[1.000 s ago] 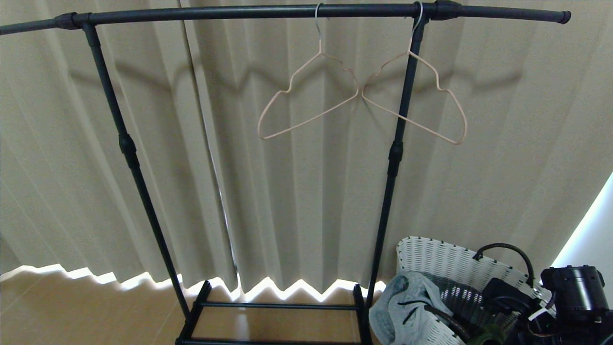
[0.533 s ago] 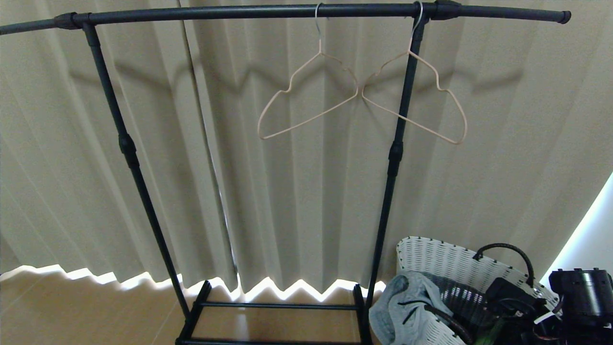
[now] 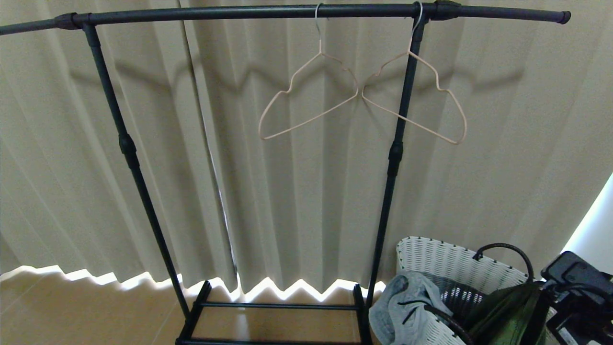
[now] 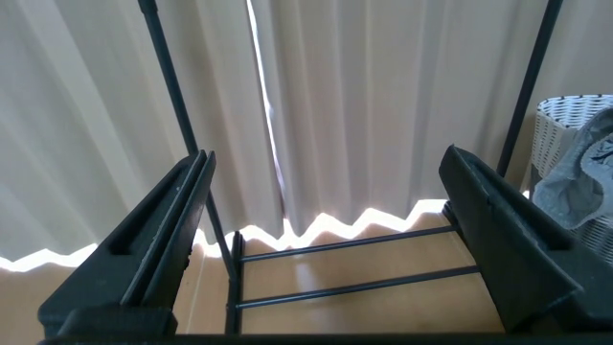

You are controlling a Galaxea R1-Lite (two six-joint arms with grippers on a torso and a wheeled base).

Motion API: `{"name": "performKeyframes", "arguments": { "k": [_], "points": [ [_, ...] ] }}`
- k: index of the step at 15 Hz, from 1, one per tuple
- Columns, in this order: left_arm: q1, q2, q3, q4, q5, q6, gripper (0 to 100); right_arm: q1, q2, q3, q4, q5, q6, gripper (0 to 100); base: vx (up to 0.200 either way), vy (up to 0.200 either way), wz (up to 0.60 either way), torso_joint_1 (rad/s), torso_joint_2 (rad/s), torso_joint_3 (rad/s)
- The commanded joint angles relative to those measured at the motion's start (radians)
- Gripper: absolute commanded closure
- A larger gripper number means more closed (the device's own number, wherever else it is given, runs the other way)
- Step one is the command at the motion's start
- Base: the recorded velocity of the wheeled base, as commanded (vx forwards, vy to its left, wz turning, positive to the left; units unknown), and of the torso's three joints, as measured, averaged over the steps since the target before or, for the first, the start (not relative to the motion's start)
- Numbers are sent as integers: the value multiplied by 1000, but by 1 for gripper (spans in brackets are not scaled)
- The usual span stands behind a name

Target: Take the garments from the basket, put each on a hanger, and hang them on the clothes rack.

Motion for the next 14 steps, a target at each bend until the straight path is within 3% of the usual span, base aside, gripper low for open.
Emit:
{"name": "performKeyframes", "arguments": {
  "k": [1,2,4,5,7,13,14],
  "points": [
    [0,0,0,0,-1,1,0,-8,-413,-261,440,5,139,100,0,0,0,0,0,0],
    [0,0,0,0,-1,1,0,-7,-459,-290,528,10,215,100,0,0,0,0,0,0],
    [0,0,0,0,-1,1,0,-7,-514,-276,563,10,349,100,0,0,0,0,0,0],
    [0,0,0,0,-1,1,0,-7,-523,-261,556,10,378,100,0,0,0,0,0,0],
    [0,0,0,0,1,2,0,-7,-542,-243,559,7,393,100,0,0,0,0,0,0],
    [0,0,0,0,2,1,0,-7,-563,-227,565,5,389,100,-200,0,0,-1,2,2],
    [0,0,0,0,2,1,0,-7,-563,-227,565,5,389,100,0,0,0,0,0,0]
  ]
}}
